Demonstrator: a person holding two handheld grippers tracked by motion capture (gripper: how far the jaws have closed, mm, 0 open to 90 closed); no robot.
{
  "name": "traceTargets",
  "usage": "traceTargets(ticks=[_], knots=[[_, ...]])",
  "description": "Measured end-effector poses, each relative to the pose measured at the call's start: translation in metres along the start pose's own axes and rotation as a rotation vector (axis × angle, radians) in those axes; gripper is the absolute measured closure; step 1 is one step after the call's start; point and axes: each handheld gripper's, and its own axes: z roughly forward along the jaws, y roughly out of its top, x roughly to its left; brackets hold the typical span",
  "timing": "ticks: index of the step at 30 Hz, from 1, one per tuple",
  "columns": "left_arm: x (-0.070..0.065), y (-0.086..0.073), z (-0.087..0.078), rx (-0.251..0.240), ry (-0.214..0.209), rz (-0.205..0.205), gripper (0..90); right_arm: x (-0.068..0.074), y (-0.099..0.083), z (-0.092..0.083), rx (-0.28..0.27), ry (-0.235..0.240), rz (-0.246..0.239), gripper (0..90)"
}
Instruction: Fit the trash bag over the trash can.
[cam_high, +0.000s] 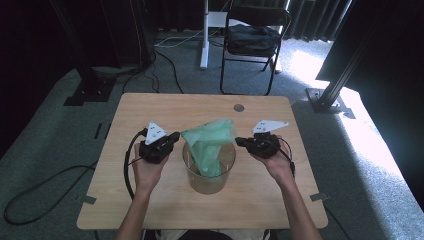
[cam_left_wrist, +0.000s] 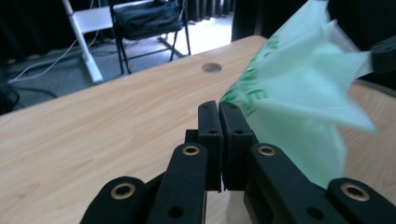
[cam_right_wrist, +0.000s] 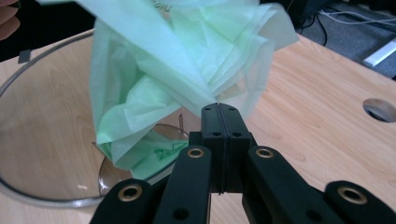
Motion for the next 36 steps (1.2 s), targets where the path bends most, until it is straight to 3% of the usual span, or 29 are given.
traceTargets(ticks=[5, 9, 13, 18, 23, 30, 36], knots=[[0.007, -0.005, 0.0, 0.004, -0.001, -0.042, 87.9, 0.001, -0.004, -0.001, -0.002, 0.012, 0.003, 90.0], [0.006, 0.001, -0.002, 0.008, -0.006, -0.026, 80.3, 0.003, -0.002, 0.0, -0.006, 0.012, -0.002, 90.0], [0.004, 0.006, -0.002, 0.007, -0.038, -0.028, 73.7, 0.004, 0.001, 0.0, -0.014, 0.012, 0.0, 90.0], [-0.006, 0.012, 0.003, 0.018, -0.102, -0.013, 65.4, 0.006, 0.007, 0.0, -0.02, 0.013, -0.015, 90.0], [-0.023, 0.022, 0.008, 0.029, -0.149, 0.036, 58.1, 0.01, 0.013, 0.0, -0.027, 0.017, -0.027, 90.0], [-0.037, 0.037, 0.015, 0.026, -0.178, 0.054, 50.7, 0.016, 0.017, 0.001, -0.035, 0.028, -0.045, 90.0], [-0.042, 0.042, 0.024, 0.057, -0.185, 0.054, 47.2, 0.022, 0.019, -0.002, -0.047, 0.037, -0.067, 90.0]])
